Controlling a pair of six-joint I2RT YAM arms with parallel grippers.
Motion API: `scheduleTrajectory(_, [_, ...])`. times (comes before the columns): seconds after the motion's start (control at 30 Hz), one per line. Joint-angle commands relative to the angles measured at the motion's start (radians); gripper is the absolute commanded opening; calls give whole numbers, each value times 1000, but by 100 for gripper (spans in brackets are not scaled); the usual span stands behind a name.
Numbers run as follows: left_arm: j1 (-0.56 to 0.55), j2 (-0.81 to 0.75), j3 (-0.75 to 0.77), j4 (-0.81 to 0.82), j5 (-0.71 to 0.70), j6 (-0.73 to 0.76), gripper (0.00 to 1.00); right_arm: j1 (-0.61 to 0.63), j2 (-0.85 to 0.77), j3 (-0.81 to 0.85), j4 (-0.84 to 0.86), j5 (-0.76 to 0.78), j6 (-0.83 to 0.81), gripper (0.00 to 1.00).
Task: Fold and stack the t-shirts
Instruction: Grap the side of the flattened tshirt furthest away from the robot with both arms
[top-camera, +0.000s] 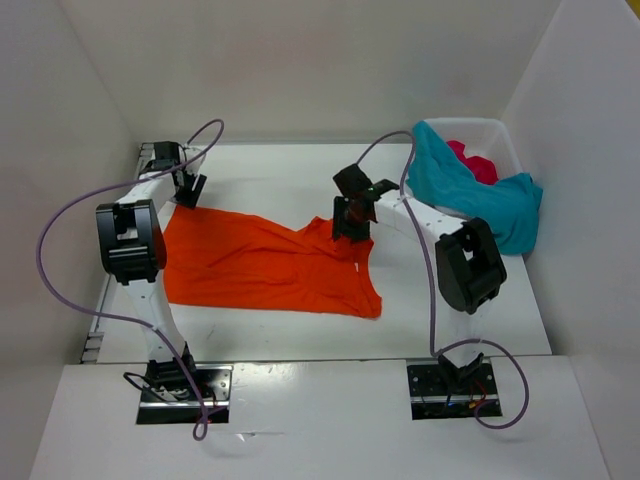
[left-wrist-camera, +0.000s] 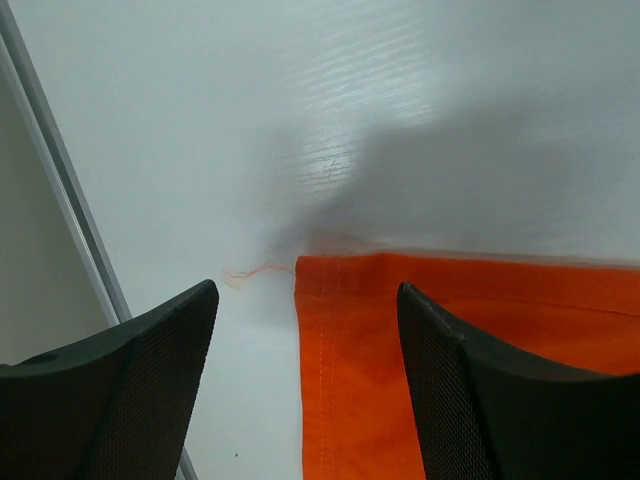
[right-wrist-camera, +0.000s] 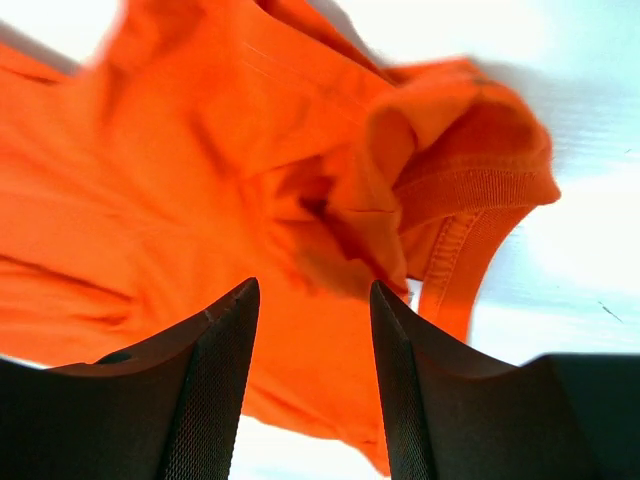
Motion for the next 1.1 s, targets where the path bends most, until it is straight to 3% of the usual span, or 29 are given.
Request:
scheduleTrajectory(0.0, [13, 41, 17, 24, -50, -23, 79, -11, -30, 78, -2, 38, 11, 53])
scheduleTrajectory(0.13, [13, 65, 17, 24, -70, -32, 79, -46, 50, 221, -92, 124, 11, 52])
scheduleTrajectory(0.33, [13, 86, 17, 22, -49, -32, 79, -57, 160, 350, -49, 115, -94, 52])
scheduleTrajectory(0.53, [13, 97, 27, -8, 8, -32, 76, -92, 340, 545, -104, -56, -187, 57])
scheduleTrajectory(0.7, [13, 74, -9, -27, 31, -13, 59, -60, 399, 622, -108, -109, -241, 62])
scheduleTrajectory(0.83, [13, 65, -19, -27, 41, -4, 27, -60, 474, 671, -121, -120, -241, 62])
scheduleTrajectory(1.0, [13, 45, -29, -27, 41, -4, 20, -69, 505, 718, -205, -50, -221, 62])
scheduleTrajectory(1.07, [13, 32, -38, -27, 41, -4, 18, -69, 472, 651, -187, -16, -212, 62])
